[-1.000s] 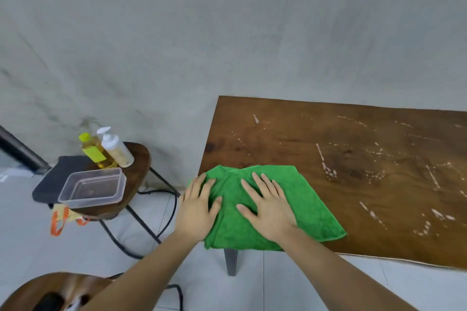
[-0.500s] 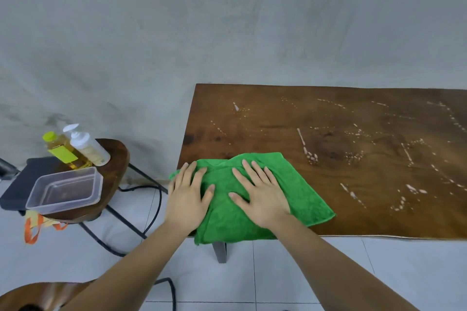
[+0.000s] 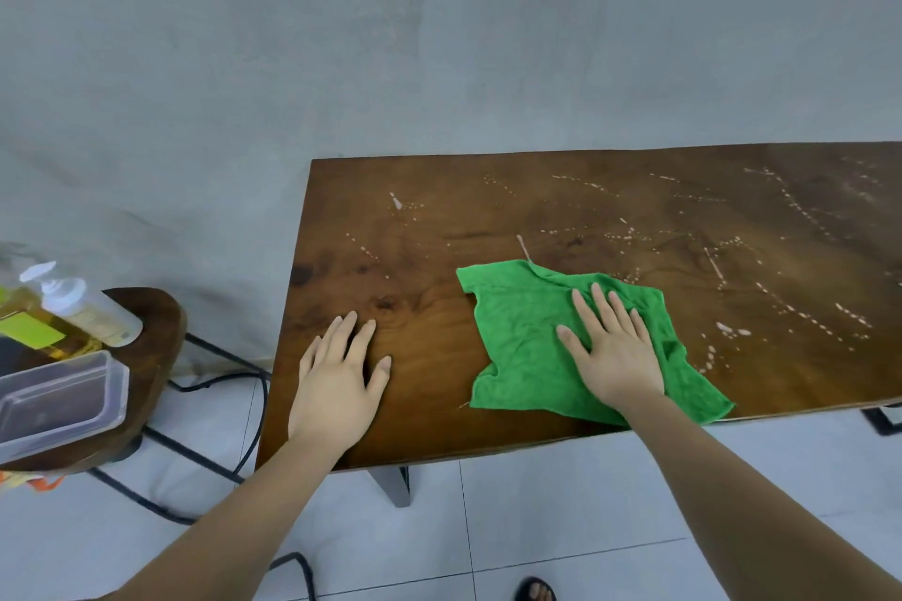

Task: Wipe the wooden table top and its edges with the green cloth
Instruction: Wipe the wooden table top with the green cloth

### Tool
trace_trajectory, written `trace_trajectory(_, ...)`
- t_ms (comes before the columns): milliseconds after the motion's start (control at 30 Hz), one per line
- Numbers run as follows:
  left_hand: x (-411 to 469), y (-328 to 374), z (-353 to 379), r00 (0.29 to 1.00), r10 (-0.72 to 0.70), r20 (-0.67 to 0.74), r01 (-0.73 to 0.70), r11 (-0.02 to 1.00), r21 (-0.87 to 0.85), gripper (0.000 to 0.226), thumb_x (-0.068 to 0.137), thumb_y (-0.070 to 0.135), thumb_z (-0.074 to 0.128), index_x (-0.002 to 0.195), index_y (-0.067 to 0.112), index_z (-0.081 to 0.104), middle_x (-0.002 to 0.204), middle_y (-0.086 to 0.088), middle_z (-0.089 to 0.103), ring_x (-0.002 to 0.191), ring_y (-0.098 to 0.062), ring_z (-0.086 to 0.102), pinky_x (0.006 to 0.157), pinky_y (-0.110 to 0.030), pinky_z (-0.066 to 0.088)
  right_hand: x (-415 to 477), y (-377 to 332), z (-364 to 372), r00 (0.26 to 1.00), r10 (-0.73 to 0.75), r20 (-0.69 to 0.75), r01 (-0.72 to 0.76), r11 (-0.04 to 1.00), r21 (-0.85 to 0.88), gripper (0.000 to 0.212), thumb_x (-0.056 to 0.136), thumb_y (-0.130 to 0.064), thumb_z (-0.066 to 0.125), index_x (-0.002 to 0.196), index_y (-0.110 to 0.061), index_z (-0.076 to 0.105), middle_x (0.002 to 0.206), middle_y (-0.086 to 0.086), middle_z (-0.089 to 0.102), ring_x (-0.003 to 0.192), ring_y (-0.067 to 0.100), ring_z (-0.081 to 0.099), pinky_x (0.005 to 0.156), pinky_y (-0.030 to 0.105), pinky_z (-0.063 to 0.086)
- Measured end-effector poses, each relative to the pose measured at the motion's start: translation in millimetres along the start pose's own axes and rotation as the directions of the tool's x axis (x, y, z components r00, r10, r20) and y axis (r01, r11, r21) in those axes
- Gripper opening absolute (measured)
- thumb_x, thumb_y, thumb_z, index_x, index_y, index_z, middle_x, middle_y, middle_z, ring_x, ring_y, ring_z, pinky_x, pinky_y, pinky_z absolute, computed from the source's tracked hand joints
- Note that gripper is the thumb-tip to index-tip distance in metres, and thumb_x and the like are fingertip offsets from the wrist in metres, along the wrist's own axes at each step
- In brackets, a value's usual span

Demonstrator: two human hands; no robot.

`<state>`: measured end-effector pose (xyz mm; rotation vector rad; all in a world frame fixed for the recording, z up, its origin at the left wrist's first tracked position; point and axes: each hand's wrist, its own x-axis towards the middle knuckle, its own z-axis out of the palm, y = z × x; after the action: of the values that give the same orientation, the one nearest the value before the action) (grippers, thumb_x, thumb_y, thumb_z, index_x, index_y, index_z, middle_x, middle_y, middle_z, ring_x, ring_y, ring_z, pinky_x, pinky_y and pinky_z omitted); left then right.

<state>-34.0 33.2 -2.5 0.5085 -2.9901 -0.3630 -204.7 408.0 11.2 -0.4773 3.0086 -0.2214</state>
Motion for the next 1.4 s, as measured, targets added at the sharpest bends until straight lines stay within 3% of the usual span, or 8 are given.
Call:
trace_trajectory(167, -3.0, 2.7, -1.5, 1.000, 0.002, -0.018, -0.002, 1.000, -0.011, 0.081, 0.107, 0.074, 0.007, 0.172, 0.033, 0.032, 0.182, 0.002, 0.024, 0.169, -0.022, 0.017, 0.138, -0.047, 0.012, 16.2, -27.8, 1.9, 0.972, 0.235, -0.013, -0.234, 0.972, 0.023, 0.078, 0.110, -0.072, 0.005, 0.178, -0.033, -0.004, 0.187, 0.001, -0.008, 0.173, 0.025, -0.008, 0.139, 0.052, -0.001)
trace_trajectory(267, -2.3, 2.6, -1.5, 1.000, 0.001, -0.008, -0.001, 1.000, 0.005, 0.079, 0.108, 0.073, 0.007, 0.173, 0.034, 0.029, 0.183, 0.003, 0.022, 0.170, -0.020, 0.014, 0.137, -0.044, 0.008, 29.9, -64.7, 5.9, 0.964, 0.265, 0.011, -0.265, 0.964, 0.017, 0.077, 0.112, -0.066, 0.004, 0.177, -0.027, -0.008, 0.186, 0.005, -0.012, 0.173, 0.029, -0.010, 0.139, 0.055, 0.000)
trace_trajectory(500, -3.9, 1.8, -3.4, 1.000, 0.004, -0.015, -0.004, 1.000, -0.018, 0.074, 0.111, 0.070, 0.011, 0.172, 0.034, 0.031, 0.182, 0.004, 0.024, 0.170, -0.017, 0.014, 0.138, -0.043, 0.010, 54.3, -179.2, 17.9, 0.997, 0.034, 0.066, -0.034, 0.999, -0.005, 0.078, 0.109, -0.067, -0.003, 0.176, -0.027, -0.014, 0.184, 0.007, -0.018, 0.172, 0.033, -0.013, 0.139, 0.056, 0.000)
trace_trajectory(633, -5.0, 1.1, -5.8, 0.999, 0.008, -0.039, -0.011, 0.998, -0.067, 0.066, 0.114, 0.061, 0.029, 0.174, 0.034, 0.023, 0.182, 0.003, 0.026, 0.169, -0.017, 0.016, 0.138, -0.042, 0.014, 65.4, -229.5, 24.8, 0.974, -0.191, 0.121, 0.195, 0.981, -0.019, 0.077, 0.109, -0.069, -0.004, 0.176, -0.031, -0.013, 0.183, 0.002, -0.020, 0.171, 0.029, -0.018, 0.139, 0.056, -0.003)
trace_trajectory(767, -0.6, 1.1, -7.4, 0.999, -0.005, -0.044, 0.001, 0.996, -0.088, 0.065, 0.112, 0.056, 0.043, 0.172, 0.034, 0.029, 0.179, 0.003, 0.030, 0.168, -0.020, 0.022, 0.134, -0.047, 0.021, 80.5, -221.7, 26.2, 0.891, -0.423, 0.163, 0.430, 0.903, -0.012, 0.077, 0.108, -0.076, -0.002, 0.176, -0.039, -0.010, 0.183, -0.007, -0.021, 0.170, 0.020, -0.020, 0.139, 0.050, -0.008)
trace_trajectory(867, 12.2, 1.7, -11.6, 0.997, -0.029, -0.077, 0.024, 0.998, -0.066, 0.062, 0.112, 0.054, 0.045, 0.169, 0.029, 0.040, 0.177, 0.002, 0.036, 0.166, -0.021, 0.026, 0.132, -0.050, 0.028, 97.4, -186.2, 21.7, 0.858, -0.488, 0.158, 0.495, 0.869, -0.004, 0.080, 0.104, -0.084, -0.004, 0.174, -0.046, -0.009, 0.182, -0.013, -0.021, 0.169, 0.013, -0.021, 0.139, 0.047, -0.007)
trace_trajectory(1200, 62.3, 3.3, -6.3, 0.979, -0.189, -0.081, 0.193, 0.980, 0.042, 0.073, 0.109, 0.070, 0.032, 0.168, 0.029, 0.040, 0.179, 0.000, 0.032, 0.168, -0.024, 0.024, 0.133, -0.054, 0.022, 174.5, 3.7, -16.7, 0.981, -0.187, 0.057, 0.190, 0.981, -0.048, 0.086, 0.097, -0.090, -0.013, 0.172, -0.047, -0.012, 0.181, -0.008, -0.019, 0.169, 0.019, -0.015, 0.139, 0.051, -0.002)
trace_trajectory(1400, 73.0, -10.0, -6.9, 0.976, -0.204, -0.075, 0.210, 0.973, 0.091, 0.091, 0.101, 0.086, 0.014, 0.169, 0.032, 0.037, 0.180, 0.001, 0.032, 0.167, -0.026, 0.026, 0.134, -0.056, 0.021, 201.6, 26.8, -21.6, 0.998, 0.059, 0.016, -0.059, 0.998, 0.010, 0.083, 0.105, -0.079, 0.000, 0.177, -0.039, -0.001, 0.187, -0.003, -0.008, 0.173, 0.023, -0.006, 0.139, 0.050, 0.000)
